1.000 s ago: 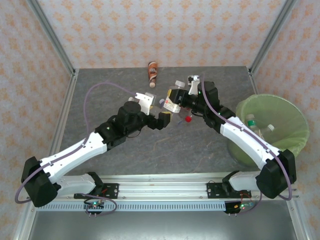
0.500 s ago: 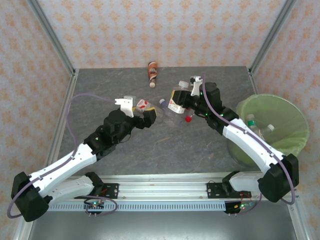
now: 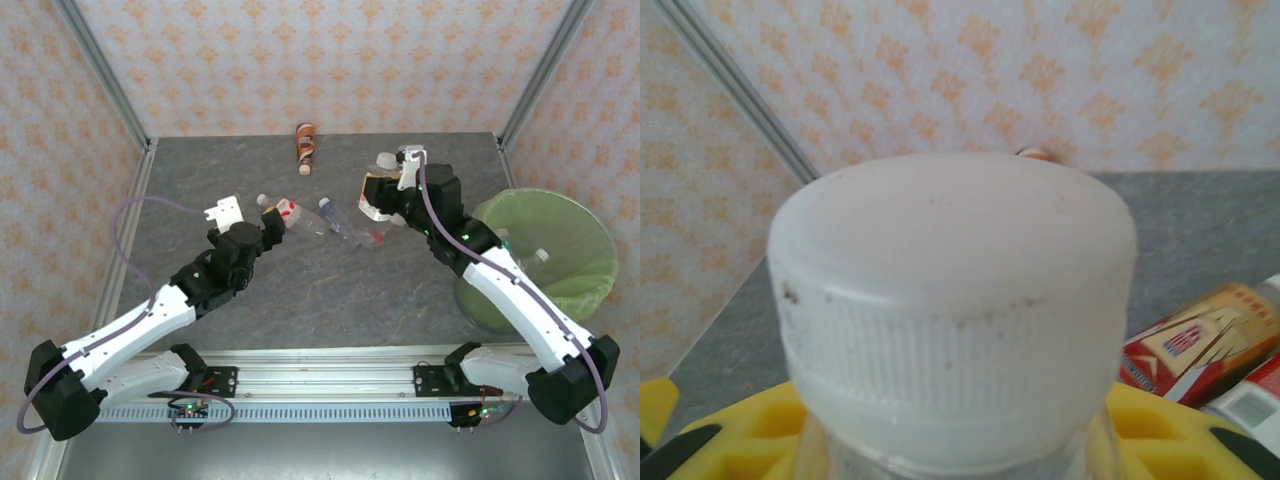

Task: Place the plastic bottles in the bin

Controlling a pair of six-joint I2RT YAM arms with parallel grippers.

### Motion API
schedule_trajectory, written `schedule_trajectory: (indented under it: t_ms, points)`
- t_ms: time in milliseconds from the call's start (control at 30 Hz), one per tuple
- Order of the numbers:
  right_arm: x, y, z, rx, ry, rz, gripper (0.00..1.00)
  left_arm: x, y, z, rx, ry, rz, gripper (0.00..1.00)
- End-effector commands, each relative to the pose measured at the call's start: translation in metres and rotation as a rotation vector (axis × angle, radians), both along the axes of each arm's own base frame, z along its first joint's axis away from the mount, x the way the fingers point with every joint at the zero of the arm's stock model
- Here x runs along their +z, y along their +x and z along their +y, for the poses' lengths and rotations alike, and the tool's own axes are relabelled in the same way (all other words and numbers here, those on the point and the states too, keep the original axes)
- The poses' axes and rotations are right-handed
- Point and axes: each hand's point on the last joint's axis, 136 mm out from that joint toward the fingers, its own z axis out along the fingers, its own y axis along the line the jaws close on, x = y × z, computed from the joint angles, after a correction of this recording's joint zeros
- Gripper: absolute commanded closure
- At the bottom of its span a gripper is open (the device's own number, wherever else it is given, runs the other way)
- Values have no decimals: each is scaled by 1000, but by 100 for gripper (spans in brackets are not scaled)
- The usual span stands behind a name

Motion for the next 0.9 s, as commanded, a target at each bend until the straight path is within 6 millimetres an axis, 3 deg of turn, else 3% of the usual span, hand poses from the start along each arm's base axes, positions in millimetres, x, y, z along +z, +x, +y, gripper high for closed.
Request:
schedule_trajectory:
  t_ms: [0, 400, 667, 867]
  points:
    - [32, -3, -24, -85, -64, -104, 84, 3, 3, 16, 106, 16, 10, 0]
    - [93, -25, -86, -313, -162, -331, 86, -12, 14, 0, 76, 19, 65, 0]
    - [148, -52, -135, -528, -198, -555, 84, -18, 19, -10, 51, 9, 93, 0]
    - [167, -71, -173, -703, -287, -611, 83, -21, 20, -14, 40, 2, 101, 0]
